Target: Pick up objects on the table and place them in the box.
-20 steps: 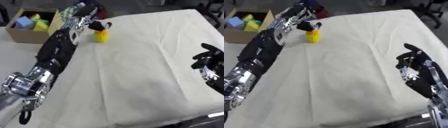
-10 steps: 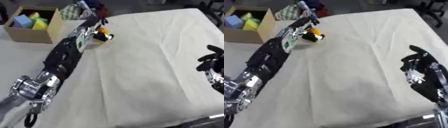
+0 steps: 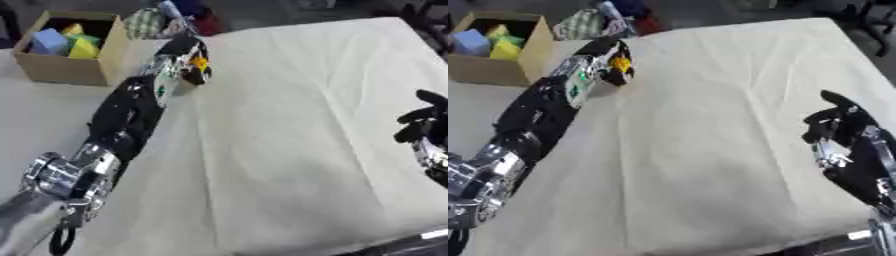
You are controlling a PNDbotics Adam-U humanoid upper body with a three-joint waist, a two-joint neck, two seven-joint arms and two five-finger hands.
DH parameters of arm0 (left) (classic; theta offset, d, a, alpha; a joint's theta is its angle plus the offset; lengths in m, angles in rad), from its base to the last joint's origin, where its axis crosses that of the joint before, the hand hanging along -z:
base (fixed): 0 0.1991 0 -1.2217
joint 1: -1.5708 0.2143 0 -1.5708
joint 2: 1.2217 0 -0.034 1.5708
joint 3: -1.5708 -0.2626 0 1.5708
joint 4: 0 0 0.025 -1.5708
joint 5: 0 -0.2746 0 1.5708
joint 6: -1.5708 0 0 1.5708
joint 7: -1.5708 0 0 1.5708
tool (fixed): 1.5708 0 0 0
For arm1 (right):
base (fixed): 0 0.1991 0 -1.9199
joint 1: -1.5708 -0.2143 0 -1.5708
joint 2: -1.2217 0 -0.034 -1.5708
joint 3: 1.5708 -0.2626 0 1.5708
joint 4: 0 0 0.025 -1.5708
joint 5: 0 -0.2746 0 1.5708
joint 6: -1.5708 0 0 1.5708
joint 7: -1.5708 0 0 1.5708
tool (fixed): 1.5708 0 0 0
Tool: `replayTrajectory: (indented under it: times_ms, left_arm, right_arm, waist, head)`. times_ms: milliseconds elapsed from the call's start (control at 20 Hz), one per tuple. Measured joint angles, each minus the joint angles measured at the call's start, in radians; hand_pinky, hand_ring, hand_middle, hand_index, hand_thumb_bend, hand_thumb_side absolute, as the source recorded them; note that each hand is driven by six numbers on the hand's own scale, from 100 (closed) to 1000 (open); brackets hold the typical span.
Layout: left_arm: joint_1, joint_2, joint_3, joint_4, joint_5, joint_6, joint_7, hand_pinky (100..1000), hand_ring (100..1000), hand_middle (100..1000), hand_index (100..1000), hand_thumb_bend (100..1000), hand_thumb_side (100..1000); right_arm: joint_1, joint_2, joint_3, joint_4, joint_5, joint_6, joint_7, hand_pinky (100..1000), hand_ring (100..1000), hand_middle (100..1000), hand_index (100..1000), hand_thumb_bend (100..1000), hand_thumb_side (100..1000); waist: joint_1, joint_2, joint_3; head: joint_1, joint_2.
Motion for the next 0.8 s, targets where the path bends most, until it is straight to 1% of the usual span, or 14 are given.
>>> replayTrajectory:
  times_ms: [100,200,300,400,500,600,750,800]
  left_arm:
    - [-0.005,0.040,-0.005,-0.061,0.023,-0.014,0.016,460,404,416,600,142,100]
    - [-0.005,0.091,-0.003,-0.131,0.052,-0.007,0.030,468,411,422,605,159,100]
    - [-0.005,0.143,0.010,-0.183,0.066,0.025,0.046,472,415,427,610,162,100]
    - [-0.004,0.186,0.032,-0.197,0.069,0.076,0.066,482,422,434,617,177,100]
    - [0.005,0.212,0.052,-0.181,0.064,0.133,0.088,498,434,447,629,194,100]
    - [0.015,0.224,0.069,-0.134,0.050,0.185,0.111,517,449,462,644,210,100]
    - [0.028,0.230,0.080,-0.044,0.027,0.233,0.134,560,481,493,673,239,100]
    - [0.030,0.230,0.082,-0.018,0.018,0.242,0.138,596,518,531,709,254,100]
  right_arm:
    - [0.007,-0.003,-0.004,0.000,0.000,0.000,-0.001,568,550,609,918,100,443]
    - [0.016,-0.003,-0.005,0.000,0.000,0.001,-0.002,568,550,609,918,100,444]
    - [0.023,-0.003,-0.008,0.000,0.001,0.001,-0.003,568,549,608,918,100,445]
    - [0.028,-0.004,-0.010,0.000,0.001,0.001,-0.003,567,549,608,917,100,446]
    - [0.031,-0.004,-0.010,0.000,0.002,0.001,-0.003,567,548,608,917,100,446]
    - [0.034,-0.004,-0.010,0.000,0.002,0.001,-0.003,567,548,608,917,100,445]
    - [0.034,-0.004,-0.010,0.000,0.002,0.001,-0.003,567,547,608,917,100,444]
    - [0.034,-0.004,-0.010,0.000,0.002,0.001,-0.003,567,547,608,916,100,443]
  waist:
    - [0.000,-0.001,0.025]
    - [0.000,-0.009,0.053]
    - [0.000,-0.026,0.077]
    - [0.000,-0.033,0.094]
    - [0.000,-0.033,0.103]
    - [0.000,-0.033,0.105]
    - [0.000,-0.033,0.101]
    - [0.000,-0.033,0.098]
  head:
    - [-0.004,0.002]
    - [-0.007,0.006]
    - [-0.010,0.010]
    - [-0.010,0.013]
    - [-0.009,0.016]
    - [-0.003,0.017]
    - [0.006,0.017]
    - [0.008,0.017]
